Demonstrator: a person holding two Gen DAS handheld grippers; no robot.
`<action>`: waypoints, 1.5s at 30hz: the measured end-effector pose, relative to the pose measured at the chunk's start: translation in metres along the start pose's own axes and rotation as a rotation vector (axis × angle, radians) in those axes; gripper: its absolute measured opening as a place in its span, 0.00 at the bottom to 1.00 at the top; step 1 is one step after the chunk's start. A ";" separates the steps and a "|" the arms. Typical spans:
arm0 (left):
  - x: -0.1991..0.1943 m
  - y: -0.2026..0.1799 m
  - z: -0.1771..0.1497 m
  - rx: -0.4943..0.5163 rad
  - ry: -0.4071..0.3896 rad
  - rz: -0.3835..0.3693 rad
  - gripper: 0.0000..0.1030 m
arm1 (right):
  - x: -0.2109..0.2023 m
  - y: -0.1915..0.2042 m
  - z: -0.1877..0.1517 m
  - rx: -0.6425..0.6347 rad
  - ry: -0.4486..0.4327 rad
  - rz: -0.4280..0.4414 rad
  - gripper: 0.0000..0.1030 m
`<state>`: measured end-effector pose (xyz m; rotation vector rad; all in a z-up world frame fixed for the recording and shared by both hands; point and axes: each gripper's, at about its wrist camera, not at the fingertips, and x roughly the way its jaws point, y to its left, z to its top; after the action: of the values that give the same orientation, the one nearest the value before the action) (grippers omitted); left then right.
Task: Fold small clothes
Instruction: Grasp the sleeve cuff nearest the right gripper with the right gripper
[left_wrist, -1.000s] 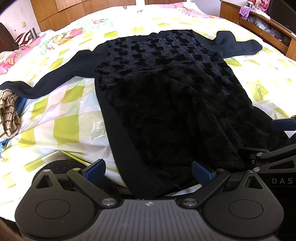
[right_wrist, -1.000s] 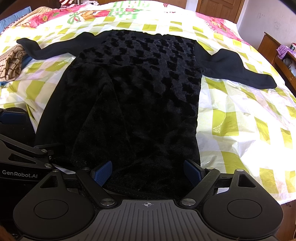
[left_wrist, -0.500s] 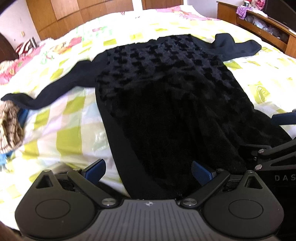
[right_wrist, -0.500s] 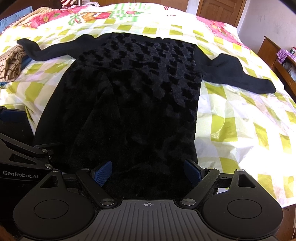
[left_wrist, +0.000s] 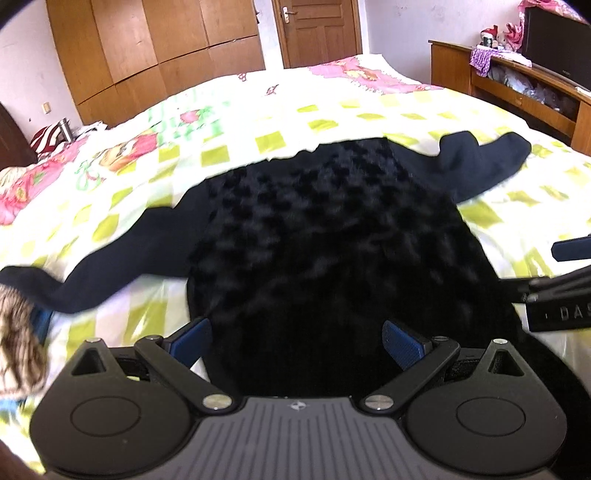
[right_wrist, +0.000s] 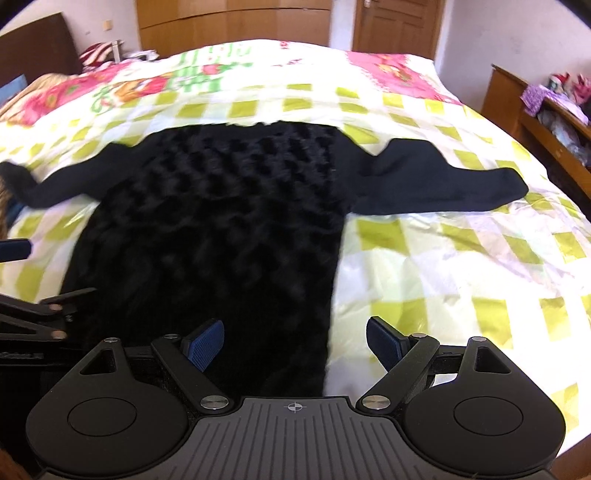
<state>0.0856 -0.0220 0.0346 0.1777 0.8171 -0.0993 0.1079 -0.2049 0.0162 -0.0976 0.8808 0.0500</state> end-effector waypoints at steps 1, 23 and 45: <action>0.006 -0.002 0.007 0.005 -0.006 -0.004 1.00 | 0.006 -0.007 0.007 0.016 -0.010 -0.009 0.83; 0.125 -0.088 0.105 0.119 -0.019 -0.107 1.00 | 0.122 -0.112 0.078 0.219 -0.022 -0.151 0.82; 0.166 -0.138 0.120 0.173 -0.104 -0.121 1.00 | 0.157 -0.243 0.081 0.638 -0.161 -0.087 0.66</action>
<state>0.2634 -0.1839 -0.0230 0.2837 0.7152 -0.2916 0.2900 -0.4373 -0.0379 0.4584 0.6970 -0.3001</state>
